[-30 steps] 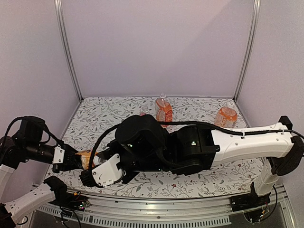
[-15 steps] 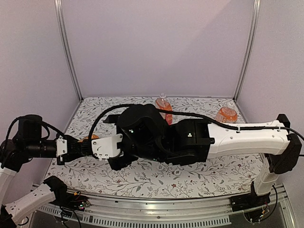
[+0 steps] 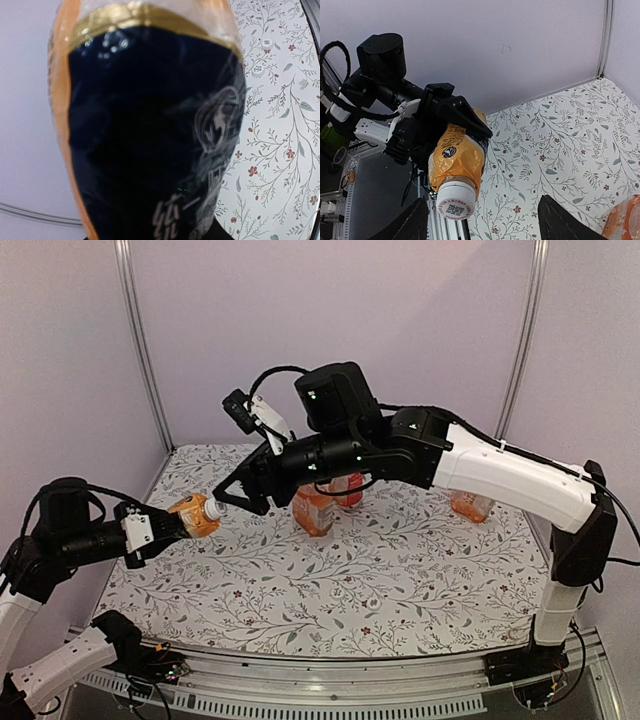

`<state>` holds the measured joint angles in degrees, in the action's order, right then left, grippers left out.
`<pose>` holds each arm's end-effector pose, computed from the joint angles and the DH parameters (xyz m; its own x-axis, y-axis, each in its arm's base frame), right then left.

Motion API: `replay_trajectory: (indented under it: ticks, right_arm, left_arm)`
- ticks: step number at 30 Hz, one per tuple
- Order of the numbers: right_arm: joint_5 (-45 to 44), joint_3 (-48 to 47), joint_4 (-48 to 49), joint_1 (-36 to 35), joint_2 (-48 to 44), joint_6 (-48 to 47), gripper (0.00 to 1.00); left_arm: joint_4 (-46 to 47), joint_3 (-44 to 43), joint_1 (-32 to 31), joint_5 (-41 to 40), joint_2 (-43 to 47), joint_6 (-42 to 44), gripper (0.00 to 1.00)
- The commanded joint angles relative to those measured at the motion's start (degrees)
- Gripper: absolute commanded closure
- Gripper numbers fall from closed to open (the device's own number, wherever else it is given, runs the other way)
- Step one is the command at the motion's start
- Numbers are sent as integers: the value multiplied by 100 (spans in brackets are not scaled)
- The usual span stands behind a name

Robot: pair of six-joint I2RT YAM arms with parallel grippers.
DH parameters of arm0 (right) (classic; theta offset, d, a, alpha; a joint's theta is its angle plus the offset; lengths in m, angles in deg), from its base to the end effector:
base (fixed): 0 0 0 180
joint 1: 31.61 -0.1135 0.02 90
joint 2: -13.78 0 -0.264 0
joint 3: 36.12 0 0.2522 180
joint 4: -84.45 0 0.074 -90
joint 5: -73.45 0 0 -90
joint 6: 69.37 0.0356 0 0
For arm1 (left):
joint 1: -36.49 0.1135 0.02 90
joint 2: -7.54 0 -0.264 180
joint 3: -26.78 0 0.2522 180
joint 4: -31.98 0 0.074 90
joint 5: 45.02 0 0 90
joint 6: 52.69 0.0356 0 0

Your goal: Unscrew the bottle caps

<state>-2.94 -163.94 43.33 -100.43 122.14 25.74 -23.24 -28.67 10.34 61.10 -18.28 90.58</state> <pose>0.1518 0.4151 0.4080 -0.2206 -0.3297 -0.9180 -0.9695 0.1773 0.1693 0.0847 -0.0526 0.3064 0.2876 0.7165 -0.6355 0.6984 0.2972 0.6511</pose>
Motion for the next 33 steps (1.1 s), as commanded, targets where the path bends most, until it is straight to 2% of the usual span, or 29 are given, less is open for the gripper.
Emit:
replay_trajectory:
  ticks: [1,6,12,18,21,22,25,26,27,30,33]
  right_arm:
    - [645,-142,-50,-62,289,1259,27]
    - [641,-195,-130,-63,365,1340,33]
    - [654,-414,-133,-64,564,1460,68]
    - [825,-422,-222,-73,595,1257,97]
    - [678,-400,-549,-182,474,685,100]
    - [455,-335,-693,-317,390,349,100]
    - [-920,498,-751,-1130,-183,-2189,100]
    - [-1666,961,-448,-1414,-402,-3466,100]
    - [-2397,1421,-39,-1660,-561,-4200,100]
    - [-3538,2554,1123,-2002,-986,-6835,100]
    - [-4225,2681,1577,-2085,-978,-8127,100]
  left_arm:
    - [185,81,-30,-109,1,-14,67]
    - [243,95,-31,-94,-20,23,66]
    - [334,144,-30,-66,-14,29,66]
    - [318,135,-33,-49,-15,5,66]
    - [222,118,-24,105,4,-1,66]
    - [160,110,-22,232,9,-1,66]
    - [-305,47,-22,768,55,149,66]
    - [-533,25,-27,996,64,307,66]
    - [-733,18,-22,1200,73,481,66]
    - [-1141,58,-22,1452,110,880,66]
    - [-1321,60,-22,1475,120,1017,65]
